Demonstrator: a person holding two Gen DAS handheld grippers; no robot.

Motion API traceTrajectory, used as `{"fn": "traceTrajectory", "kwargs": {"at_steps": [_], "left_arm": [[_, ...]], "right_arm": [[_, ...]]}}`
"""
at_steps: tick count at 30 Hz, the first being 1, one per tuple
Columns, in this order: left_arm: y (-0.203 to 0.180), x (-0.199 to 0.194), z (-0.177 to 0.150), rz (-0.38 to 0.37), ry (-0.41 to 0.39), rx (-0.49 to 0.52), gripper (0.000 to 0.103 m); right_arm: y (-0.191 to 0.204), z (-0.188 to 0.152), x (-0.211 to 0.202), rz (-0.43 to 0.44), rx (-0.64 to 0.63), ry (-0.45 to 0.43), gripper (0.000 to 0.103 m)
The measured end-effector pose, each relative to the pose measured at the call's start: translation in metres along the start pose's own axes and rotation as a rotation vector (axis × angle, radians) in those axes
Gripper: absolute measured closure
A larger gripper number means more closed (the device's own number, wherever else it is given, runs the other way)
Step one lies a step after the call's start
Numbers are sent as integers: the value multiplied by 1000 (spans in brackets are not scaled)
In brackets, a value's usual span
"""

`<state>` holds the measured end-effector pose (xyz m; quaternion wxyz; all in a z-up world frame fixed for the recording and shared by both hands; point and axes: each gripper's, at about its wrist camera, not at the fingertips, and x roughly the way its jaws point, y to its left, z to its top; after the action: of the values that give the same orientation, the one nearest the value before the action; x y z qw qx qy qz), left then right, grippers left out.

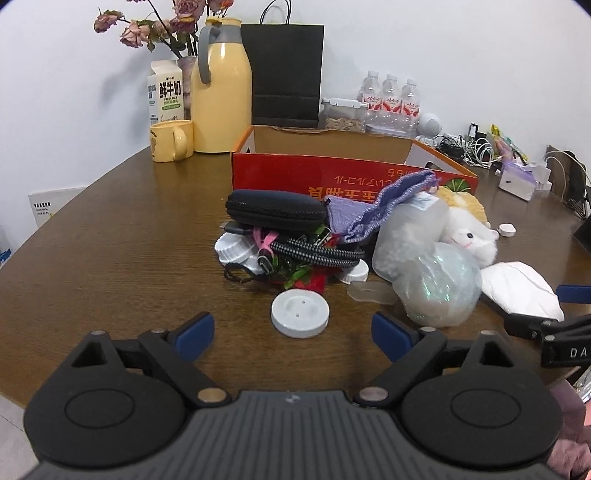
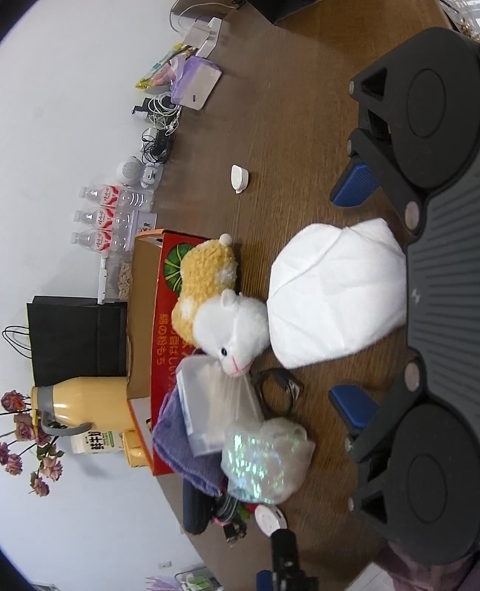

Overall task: Organize objects
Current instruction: 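Grasp the white round lid with the left tool while the right tool grasps the white cloth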

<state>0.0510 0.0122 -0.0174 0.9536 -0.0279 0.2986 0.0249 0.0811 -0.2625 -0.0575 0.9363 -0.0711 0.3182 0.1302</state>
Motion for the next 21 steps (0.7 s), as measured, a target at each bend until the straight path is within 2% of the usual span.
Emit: {"fn": "traceTrajectory", "kwargs": {"at_steps": [4, 8, 9, 10, 12, 13, 18, 20, 21], "left_arm": [[-5, 11, 4, -2, 11, 13, 13], [-8, 24, 6, -8, 54, 8, 34], [-8, 24, 6, -3, 47, 10, 35], [-8, 25, 6, -1, 46, 10, 40], [-8, 26, 7, 1, 41, 6, 58], [-8, 26, 7, 5, 39, 4, 62], [-7, 26, 8, 2, 38, 4, 63], [-7, 25, 8, 2, 38, -1, 63], [-7, 25, 8, 0, 38, -3, 63]], "right_arm": [[-3, 2, 9, 24, -11, 10, 0], [-5, 4, 15, 43, -8, 9, 0], [-6, 5, 16, 51, -4, 9, 0], [-7, 5, 17, 55, 6, 13, 0], [-9, 5, 19, 71, 20, 13, 0], [-9, 5, 19, 73, 21, 10, 0], [-8, 4, 18, 97, 9, 1, 3], [-8, 4, 15, 105, 4, -5, 11], [-9, 4, 13, 107, 4, -9, 19]]}}
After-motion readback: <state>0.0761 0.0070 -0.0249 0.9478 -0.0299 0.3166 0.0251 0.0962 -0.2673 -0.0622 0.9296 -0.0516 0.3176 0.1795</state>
